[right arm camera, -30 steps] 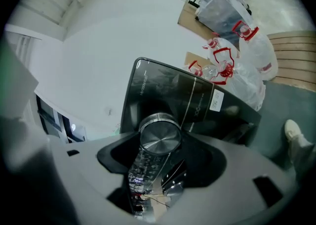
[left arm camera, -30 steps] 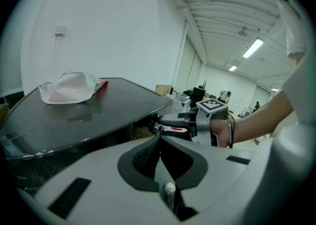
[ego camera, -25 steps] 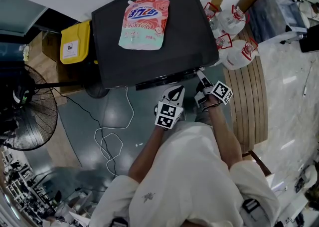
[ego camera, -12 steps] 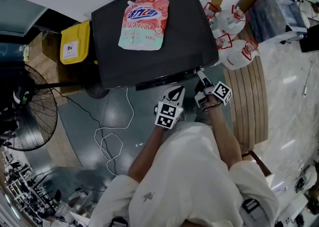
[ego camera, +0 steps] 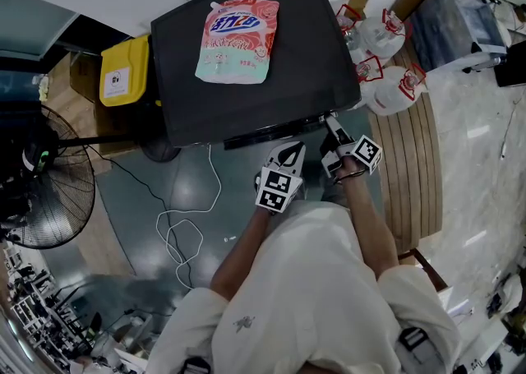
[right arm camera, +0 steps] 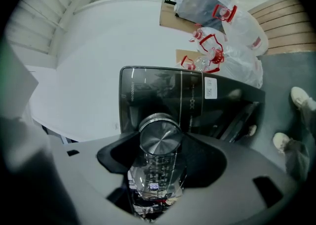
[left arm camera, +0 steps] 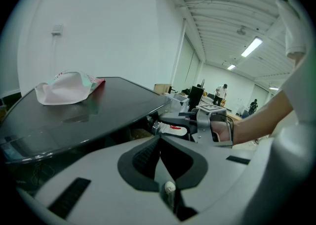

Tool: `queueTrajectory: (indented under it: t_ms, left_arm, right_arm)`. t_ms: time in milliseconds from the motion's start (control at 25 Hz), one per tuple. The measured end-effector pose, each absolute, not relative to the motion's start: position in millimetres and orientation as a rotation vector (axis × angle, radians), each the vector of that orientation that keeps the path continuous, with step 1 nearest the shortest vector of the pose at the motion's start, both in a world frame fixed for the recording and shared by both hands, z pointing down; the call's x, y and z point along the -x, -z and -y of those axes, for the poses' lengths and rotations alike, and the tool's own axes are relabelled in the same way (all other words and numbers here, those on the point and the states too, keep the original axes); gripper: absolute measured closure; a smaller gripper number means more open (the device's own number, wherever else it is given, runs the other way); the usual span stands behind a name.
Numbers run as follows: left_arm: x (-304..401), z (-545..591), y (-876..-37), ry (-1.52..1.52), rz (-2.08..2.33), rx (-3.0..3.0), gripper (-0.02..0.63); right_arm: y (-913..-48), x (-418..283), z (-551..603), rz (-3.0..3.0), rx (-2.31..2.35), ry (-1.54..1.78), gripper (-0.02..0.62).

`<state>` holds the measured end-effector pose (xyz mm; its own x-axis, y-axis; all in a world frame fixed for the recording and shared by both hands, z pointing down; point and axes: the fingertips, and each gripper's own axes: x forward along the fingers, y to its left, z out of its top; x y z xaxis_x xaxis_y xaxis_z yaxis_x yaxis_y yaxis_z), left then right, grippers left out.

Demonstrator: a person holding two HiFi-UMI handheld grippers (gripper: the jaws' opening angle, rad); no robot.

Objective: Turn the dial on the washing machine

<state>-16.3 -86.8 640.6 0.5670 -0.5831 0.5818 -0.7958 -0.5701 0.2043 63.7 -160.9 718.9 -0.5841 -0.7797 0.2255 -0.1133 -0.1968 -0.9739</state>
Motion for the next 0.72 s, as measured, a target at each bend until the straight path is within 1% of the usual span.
queueTrajectory:
  t_ms: [480,640,720]
  left_arm:
    - [14.9,86.7,-642.2,-0.640,1.094,-2.358,0.592]
    - [14.6,87.6,-642.0,-0.637,1.089,-2.365,0.592]
    - [14.4,89.5,-640.6,-0.632,1.088,-2.369,0.593]
  right_arm:
    - [-719.2,-64.2,161.3,-1.660,1.073,1.830,0.308]
    - [-718.0,-66.9,161.5,-1.777,1.142,1.803,0.280]
    - [-712.7,-67.6,163.7,-1.897,1.183,1.762,0.277]
